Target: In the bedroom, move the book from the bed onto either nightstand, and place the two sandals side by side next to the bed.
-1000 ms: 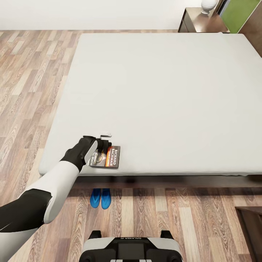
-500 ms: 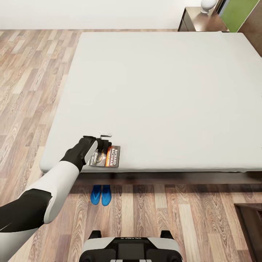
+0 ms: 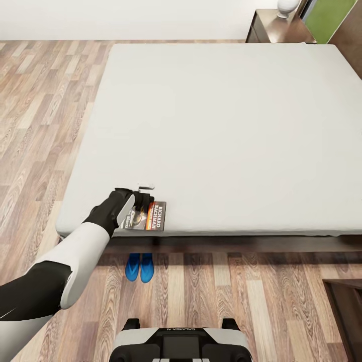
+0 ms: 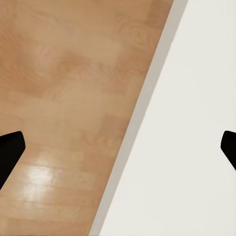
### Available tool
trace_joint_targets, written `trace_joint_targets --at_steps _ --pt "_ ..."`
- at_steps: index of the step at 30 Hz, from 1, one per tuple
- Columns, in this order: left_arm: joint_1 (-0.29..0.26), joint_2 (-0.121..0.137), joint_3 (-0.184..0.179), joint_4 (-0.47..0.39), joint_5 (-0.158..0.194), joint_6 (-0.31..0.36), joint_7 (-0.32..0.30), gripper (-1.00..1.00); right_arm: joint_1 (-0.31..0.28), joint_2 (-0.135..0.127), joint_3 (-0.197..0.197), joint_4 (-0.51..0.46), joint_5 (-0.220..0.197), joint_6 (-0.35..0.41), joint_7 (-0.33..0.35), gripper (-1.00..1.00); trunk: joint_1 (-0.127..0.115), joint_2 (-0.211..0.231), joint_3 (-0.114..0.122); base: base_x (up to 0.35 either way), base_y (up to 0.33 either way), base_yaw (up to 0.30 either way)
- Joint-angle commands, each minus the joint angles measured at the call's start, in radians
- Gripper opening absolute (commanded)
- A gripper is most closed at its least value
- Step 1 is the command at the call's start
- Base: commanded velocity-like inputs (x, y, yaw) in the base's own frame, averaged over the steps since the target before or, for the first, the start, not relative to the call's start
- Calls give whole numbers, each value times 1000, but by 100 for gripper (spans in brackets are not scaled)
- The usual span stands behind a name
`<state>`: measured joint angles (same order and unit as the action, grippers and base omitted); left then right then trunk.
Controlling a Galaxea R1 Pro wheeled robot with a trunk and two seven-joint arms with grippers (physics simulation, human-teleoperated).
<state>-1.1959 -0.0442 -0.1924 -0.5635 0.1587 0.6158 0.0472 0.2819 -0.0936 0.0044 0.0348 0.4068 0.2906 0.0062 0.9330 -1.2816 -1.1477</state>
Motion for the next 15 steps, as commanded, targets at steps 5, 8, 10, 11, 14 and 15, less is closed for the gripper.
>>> trace_joint_targets --at_steps 5,8,10,11,14,15 --pt "0 1 -4 -2 10 4 5 100 0 0 0 -1 6 3 1 100 0 0 0 -88 0 0" --pt "0 1 -4 -3 9 3 5 100 0 0 0 -1 6 3 1 100 0 0 0 -42 0 0" --pt "0 1 -4 -3 9 2 5 100 0 0 0 -2 6 3 1 100 0 0 0 -28 0 0" --pt "0 1 -4 -3 9 1 5 100 0 0 0 -2 6 3 1 100 0 0 0 -20 0 0" --pt "0 1 -4 -4 9 0 5 100 0 0 0 -2 6 3 1 100 0 0 0 -11 0 0" --pt "0 1 -4 -5 9 0 5 100 0 0 0 -2 6 3 1 100 0 0 0 -7 0 0"
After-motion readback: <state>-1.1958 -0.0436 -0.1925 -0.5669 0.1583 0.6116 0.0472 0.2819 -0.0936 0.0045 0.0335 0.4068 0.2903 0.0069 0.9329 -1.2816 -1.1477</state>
